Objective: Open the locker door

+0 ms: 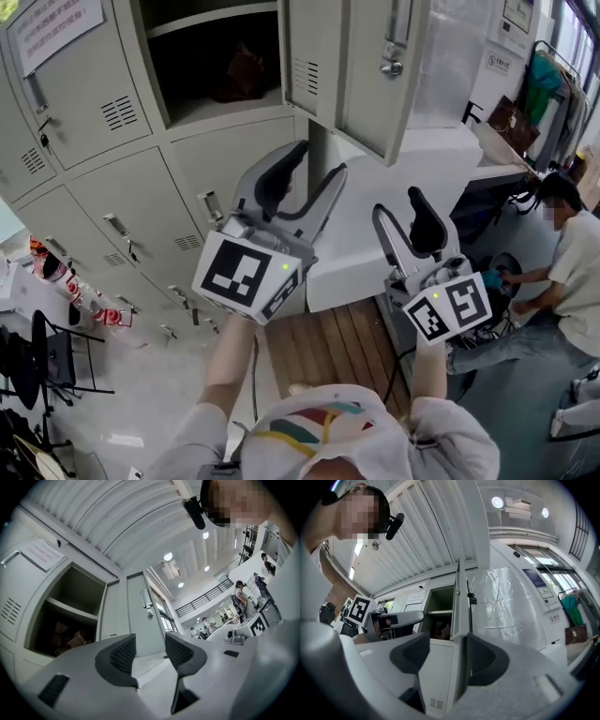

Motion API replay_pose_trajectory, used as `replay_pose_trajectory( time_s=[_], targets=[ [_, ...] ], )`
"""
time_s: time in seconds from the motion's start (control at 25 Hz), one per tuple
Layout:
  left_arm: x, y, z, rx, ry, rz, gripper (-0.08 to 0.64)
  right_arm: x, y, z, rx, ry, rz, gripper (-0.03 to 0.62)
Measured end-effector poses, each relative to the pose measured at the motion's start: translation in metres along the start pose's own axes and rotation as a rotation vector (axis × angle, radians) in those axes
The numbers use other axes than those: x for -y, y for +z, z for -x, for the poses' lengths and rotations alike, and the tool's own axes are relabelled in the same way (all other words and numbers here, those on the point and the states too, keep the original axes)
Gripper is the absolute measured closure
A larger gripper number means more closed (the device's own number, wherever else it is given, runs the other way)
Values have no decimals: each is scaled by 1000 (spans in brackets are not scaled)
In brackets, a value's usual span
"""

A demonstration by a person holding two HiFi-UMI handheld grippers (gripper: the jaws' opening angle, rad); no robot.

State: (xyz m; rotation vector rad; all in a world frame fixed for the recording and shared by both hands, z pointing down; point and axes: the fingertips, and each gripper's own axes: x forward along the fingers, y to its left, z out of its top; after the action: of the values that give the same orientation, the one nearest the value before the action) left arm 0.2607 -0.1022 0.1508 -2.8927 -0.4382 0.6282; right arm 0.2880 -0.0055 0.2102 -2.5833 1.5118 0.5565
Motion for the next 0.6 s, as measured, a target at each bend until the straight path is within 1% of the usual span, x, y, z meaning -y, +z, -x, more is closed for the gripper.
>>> replay_pose_trajectory(
  time_s=[0.04, 0.08, 0.12, 0.16, 0.28, 0.48, 0.6],
  targets=[
    [-6, 0, 10, -11, 28, -5, 381, -7, -1, -4, 5, 18, -2, 397],
    [-12, -2, 20, -26, 59, -10, 440, -14, -3, -9, 10, 40, -8, 505],
    [-18, -5, 30, -42, 93, -18, 492, -21, -6, -14, 14, 64, -19, 584],
    [-25, -8, 41, -58, 129, -30, 516, -30, -10, -19, 13, 89, -32, 587],
    [-44, -13, 77, -100, 248, -70, 543, -61, -25, -40, -4, 160, -30, 587],
    [-60, -33, 145, -158, 402, -56, 546, -123, -38, -68, 17, 250, 22, 587],
    [-69, -41, 187, -178, 511, -68, 546, -166, -50, -79, 19, 317, 42, 588]
  ],
)
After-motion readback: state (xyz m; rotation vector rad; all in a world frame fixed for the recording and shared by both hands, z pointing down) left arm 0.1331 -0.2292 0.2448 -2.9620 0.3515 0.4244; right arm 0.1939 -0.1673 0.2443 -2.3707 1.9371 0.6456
